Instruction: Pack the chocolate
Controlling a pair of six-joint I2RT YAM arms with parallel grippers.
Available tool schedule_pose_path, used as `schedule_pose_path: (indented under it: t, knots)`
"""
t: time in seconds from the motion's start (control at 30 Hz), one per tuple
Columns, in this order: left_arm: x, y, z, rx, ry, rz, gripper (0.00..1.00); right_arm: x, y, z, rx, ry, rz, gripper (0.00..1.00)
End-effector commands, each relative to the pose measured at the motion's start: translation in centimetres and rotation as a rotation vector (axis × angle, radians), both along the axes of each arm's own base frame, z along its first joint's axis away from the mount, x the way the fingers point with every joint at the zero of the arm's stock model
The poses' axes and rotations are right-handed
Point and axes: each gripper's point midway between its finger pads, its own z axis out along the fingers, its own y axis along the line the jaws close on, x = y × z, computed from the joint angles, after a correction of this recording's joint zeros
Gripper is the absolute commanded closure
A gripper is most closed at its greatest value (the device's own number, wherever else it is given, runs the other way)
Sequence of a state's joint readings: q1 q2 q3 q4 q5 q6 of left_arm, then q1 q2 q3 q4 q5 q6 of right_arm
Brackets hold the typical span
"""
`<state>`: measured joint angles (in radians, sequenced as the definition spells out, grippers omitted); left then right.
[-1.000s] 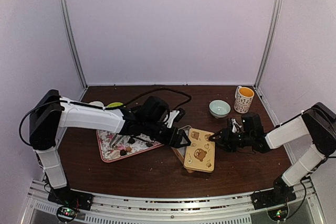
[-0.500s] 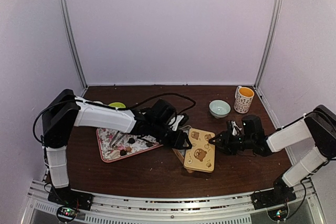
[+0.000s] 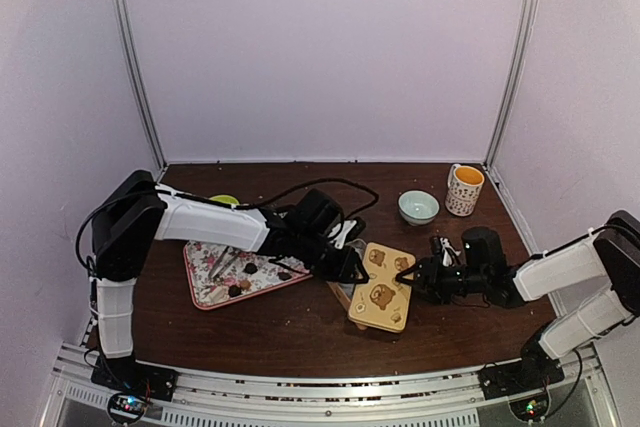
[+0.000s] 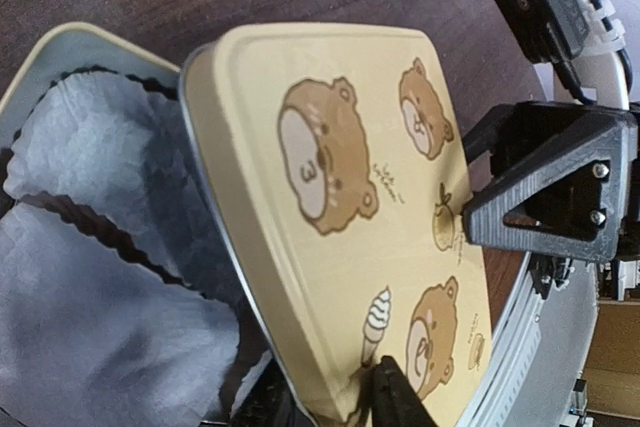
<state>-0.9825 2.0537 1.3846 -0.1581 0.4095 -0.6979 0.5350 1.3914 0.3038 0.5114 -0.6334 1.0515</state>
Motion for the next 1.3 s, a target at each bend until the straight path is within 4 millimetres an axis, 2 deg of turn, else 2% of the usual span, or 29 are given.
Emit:
schedule_pose_path:
  t: [0.0, 0.17, 0.43, 0.63, 0.9, 1.07, 1.27]
  knots:
    - [0.4, -1.1, 0.8, -0.043, -0.005, -0.02, 0.76, -0.3, 0.1, 0.6, 0.005, -0.022, -0.007, 0.54]
    - [0.3, -1.3, 1.1, -0.057, 0.001, -0.03, 0.78, -0.4, 0.3, 1.9, 0.02, -0.056, 0.003, 0.59]
    - [0.6, -1.3, 2.6, -0.075, -0.021, -0.026, 0.77, -0.8, 0.3, 5.6, 0.07, -0.166, 0.026, 0.62]
    - [1.2, -1.3, 2.8, -0.094, -0.018, -0.006, 0.76, -1.3, 0.4, 9.1, 0.119, -0.276, 0.052, 0.68]
    - [1.6, -1.6, 3.5, -0.118, -0.024, 0.005, 0.75, -1.2, 0.6, 10.0, 0.119, -0.293, 0.063, 0.74]
    - [2.4, -0.4, 4.5, -0.106, -0.064, 0.049, 0.69, -1.0, 0.7, 11.5, 0.136, -0.321, 0.062, 0.76]
    - [4.5, 3.4, 8.4, -0.055, -0.214, 0.168, 0.63, -0.8, 0.9, 14.6, 0.172, -0.375, 0.065, 0.78]
